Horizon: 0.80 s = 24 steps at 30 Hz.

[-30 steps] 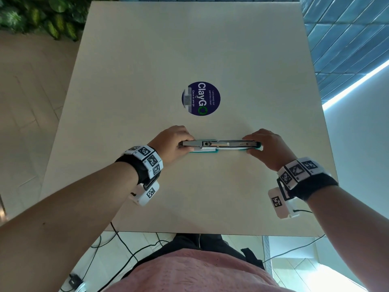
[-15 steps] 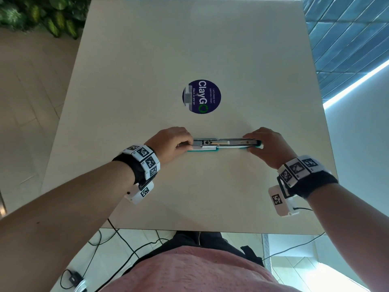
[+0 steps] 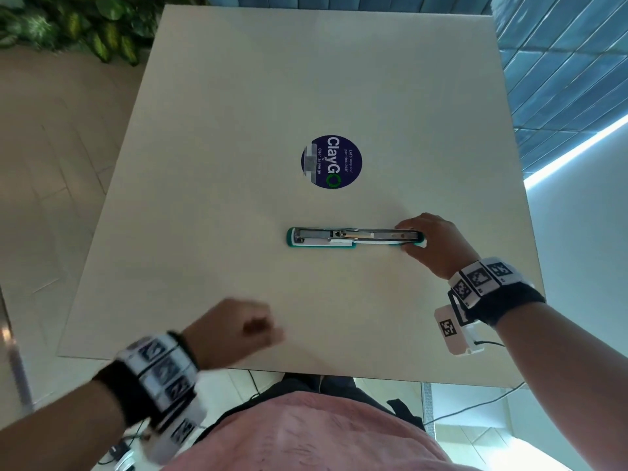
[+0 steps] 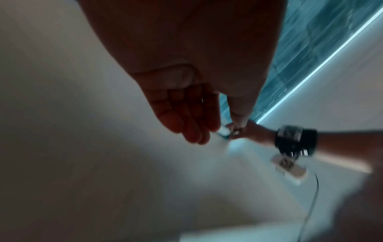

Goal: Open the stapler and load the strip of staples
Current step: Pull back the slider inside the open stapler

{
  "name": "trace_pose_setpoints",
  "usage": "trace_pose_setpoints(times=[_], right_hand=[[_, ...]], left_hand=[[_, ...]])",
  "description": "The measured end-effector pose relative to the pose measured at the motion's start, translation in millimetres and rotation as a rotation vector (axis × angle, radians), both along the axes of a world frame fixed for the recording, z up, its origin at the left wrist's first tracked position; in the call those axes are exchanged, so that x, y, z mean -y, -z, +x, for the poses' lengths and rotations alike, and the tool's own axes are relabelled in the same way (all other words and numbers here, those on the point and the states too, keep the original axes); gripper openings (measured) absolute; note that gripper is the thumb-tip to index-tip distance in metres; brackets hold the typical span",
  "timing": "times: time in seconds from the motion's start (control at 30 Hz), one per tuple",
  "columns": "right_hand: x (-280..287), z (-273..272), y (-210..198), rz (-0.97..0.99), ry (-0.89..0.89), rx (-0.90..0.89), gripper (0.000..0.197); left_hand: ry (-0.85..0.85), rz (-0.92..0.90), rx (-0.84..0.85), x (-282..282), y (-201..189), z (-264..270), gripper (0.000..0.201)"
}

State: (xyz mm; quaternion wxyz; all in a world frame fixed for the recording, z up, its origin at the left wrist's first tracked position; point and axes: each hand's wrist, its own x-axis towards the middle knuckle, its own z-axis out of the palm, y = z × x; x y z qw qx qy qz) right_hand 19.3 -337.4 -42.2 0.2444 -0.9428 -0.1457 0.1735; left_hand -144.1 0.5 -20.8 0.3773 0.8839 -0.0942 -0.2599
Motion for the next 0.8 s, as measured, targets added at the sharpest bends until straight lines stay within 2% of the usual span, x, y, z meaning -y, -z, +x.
trace_pose_setpoints(times=[0.1,0.23,0.47,0.67,0.8], right_hand=[[-2,-2,-1,0.011,0.011,-0.005,0.032],[-4,-2,-8,0.028,0.032,-0.019,0.035],[-13,2,-40,-0.017,-0.015,0.023,0.031],[-41,9,-78,-0.074,-0.121,0.04,0.027],[-67,15,-84,-0.098,-0.142,0.038,0.026]], left_hand=[[0.067,0.182,-0.231,-28,32,-69,0.058],[-0.093,0.255,-0.381,-58,73,-127,0.061],[-0.349,0.4,-0.541,-91,142,-178,0.049],[-0.459,0.518,-0.678,-132,248,-234,0.053],[-0.498,0.519,-0.725,-127,260,-238,0.049]])
